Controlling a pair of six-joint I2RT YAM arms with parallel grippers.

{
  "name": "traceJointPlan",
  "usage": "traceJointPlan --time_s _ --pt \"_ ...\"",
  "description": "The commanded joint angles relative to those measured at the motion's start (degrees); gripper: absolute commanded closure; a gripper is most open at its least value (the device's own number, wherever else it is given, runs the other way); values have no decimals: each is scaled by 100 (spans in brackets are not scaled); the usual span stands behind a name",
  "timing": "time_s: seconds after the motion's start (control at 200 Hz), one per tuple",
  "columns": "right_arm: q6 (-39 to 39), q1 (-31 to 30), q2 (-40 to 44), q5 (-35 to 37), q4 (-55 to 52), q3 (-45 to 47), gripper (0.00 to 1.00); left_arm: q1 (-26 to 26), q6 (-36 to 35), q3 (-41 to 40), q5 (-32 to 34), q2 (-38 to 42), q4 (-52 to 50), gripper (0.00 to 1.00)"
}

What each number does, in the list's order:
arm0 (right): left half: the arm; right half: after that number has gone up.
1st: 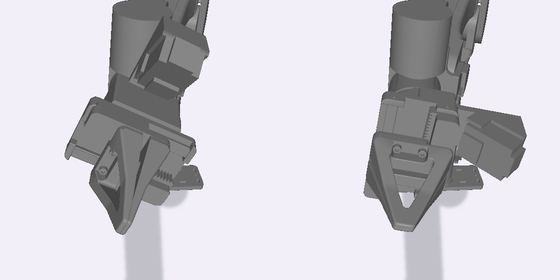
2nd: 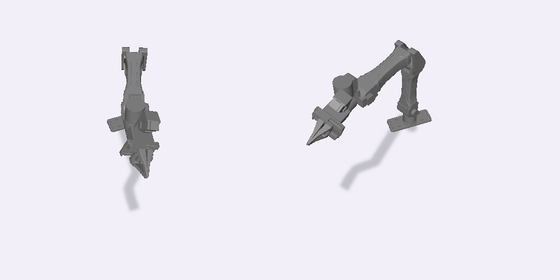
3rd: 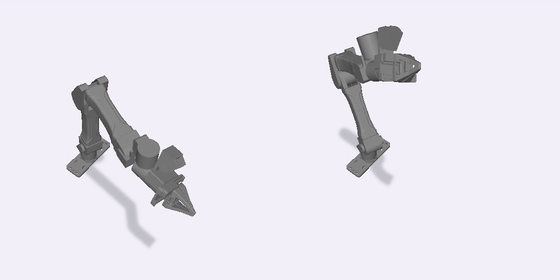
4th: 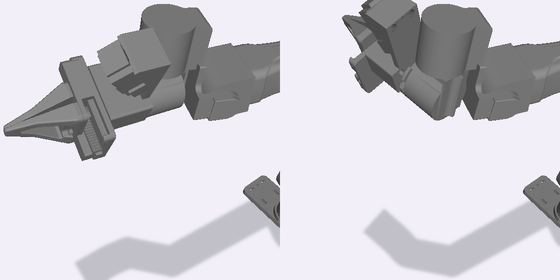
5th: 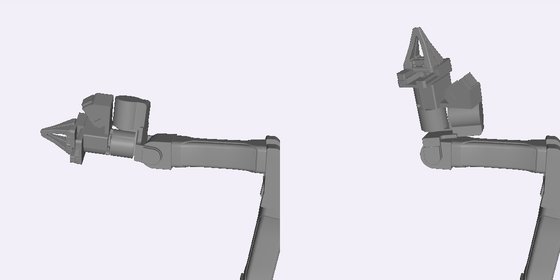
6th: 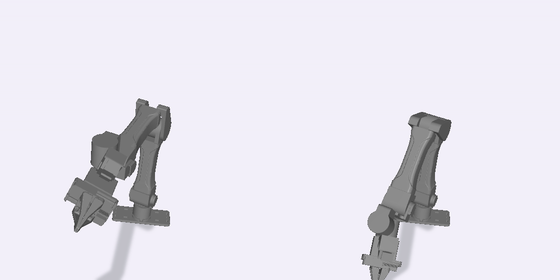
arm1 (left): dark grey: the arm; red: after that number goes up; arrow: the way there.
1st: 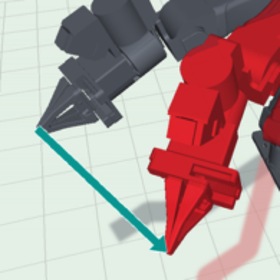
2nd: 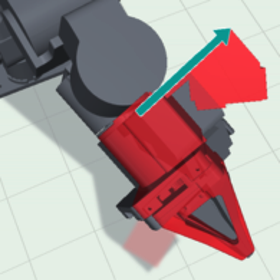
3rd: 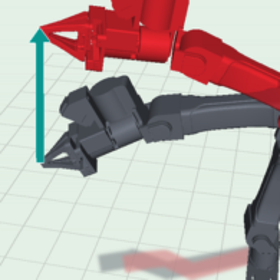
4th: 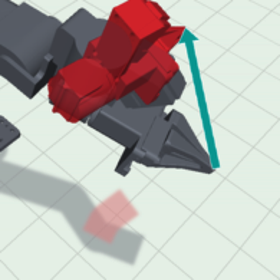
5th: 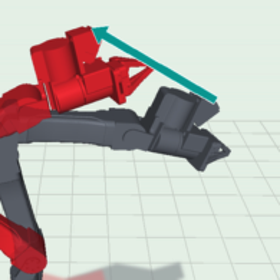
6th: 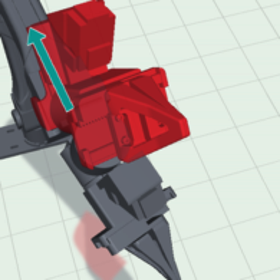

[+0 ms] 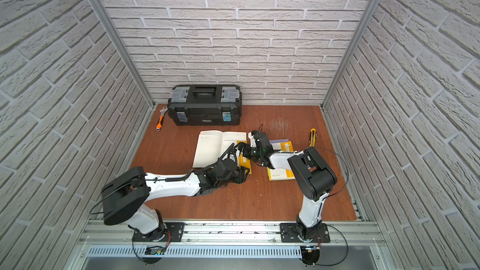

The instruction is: Close the notebook

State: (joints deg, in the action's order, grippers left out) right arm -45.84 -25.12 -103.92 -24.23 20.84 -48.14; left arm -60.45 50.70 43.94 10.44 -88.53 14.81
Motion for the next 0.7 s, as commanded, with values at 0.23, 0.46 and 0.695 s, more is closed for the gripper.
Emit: traceJointPlan --time_s 0.23,0.46,0.695 --pt "126 -55 -76 -47 -59 205 0 991 292 -759 -652 748 -42 45" --pt "194 -54 -6 -30 -185 190 0 1599 440 -963 -966 1011 -149 47" --pt "221 -52 68 -14 -231 233 0 1882 885 -714 -1078 405 -226 50"
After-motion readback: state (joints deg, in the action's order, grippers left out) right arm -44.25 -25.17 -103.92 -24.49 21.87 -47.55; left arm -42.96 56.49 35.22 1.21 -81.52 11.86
